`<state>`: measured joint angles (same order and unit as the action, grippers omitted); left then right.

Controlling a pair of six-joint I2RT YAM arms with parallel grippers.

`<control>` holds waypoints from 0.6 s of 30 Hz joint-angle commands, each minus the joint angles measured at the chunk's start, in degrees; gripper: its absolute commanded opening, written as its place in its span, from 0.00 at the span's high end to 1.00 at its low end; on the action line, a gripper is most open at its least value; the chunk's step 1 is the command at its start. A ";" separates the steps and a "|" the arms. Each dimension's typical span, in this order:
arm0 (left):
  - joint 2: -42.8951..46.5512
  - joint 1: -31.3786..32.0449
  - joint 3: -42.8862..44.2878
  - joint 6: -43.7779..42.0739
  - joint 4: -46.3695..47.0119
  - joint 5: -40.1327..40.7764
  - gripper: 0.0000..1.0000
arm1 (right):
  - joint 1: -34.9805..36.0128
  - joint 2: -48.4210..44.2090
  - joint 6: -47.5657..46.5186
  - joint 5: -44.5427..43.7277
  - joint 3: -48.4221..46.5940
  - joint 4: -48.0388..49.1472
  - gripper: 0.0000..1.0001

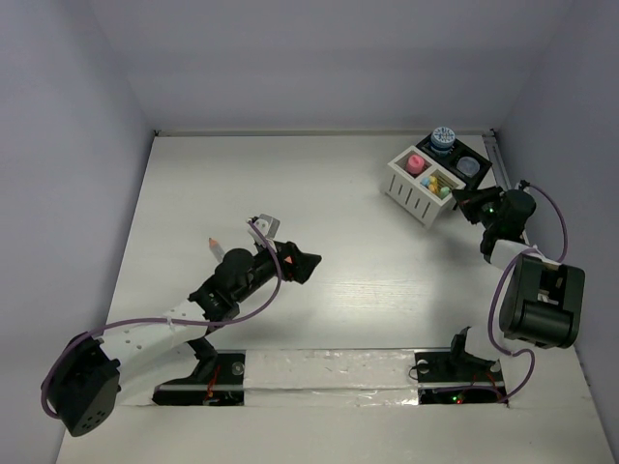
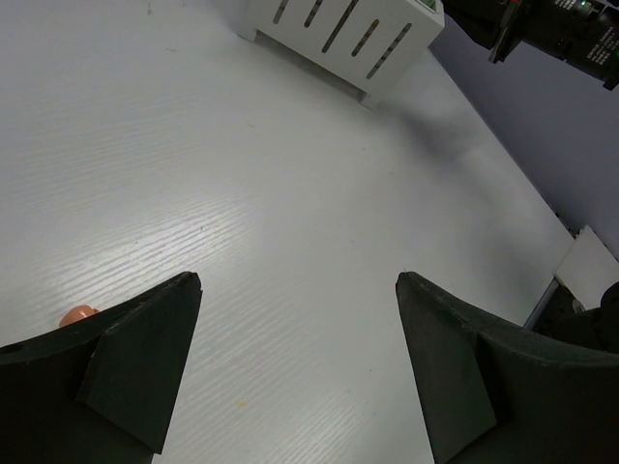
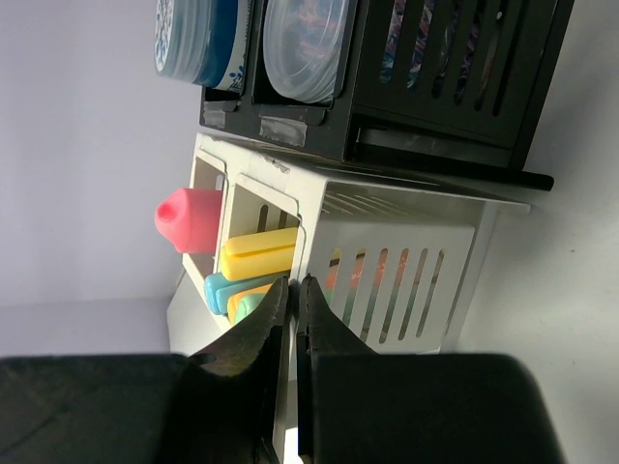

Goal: Sort the stationery into containers
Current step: Move the storage box to the center of the board.

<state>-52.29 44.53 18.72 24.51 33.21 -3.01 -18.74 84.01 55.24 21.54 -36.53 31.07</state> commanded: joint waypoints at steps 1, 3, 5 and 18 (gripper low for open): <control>0.35 0.11 0.44 0.01 3.09 -0.77 0.21 | -1.03 -2.18 -3.30 -1.15 -0.20 2.15 1.00; 0.26 0.11 0.53 0.01 3.09 -0.77 0.21 | -1.03 -2.01 -3.39 -1.24 -0.29 2.07 0.98; 0.26 0.11 0.62 -0.08 3.00 -0.60 0.21 | -1.56 -2.09 -3.39 -1.50 -0.29 2.07 0.97; 0.44 0.11 1.32 0.97 1.34 2.48 0.21 | -1.56 -6.30 -4.70 -2.37 -0.30 -2.14 0.50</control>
<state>-52.29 44.53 18.72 24.60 33.15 -1.76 -19.51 81.73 52.53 20.64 -36.60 28.91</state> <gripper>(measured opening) 0.792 0.420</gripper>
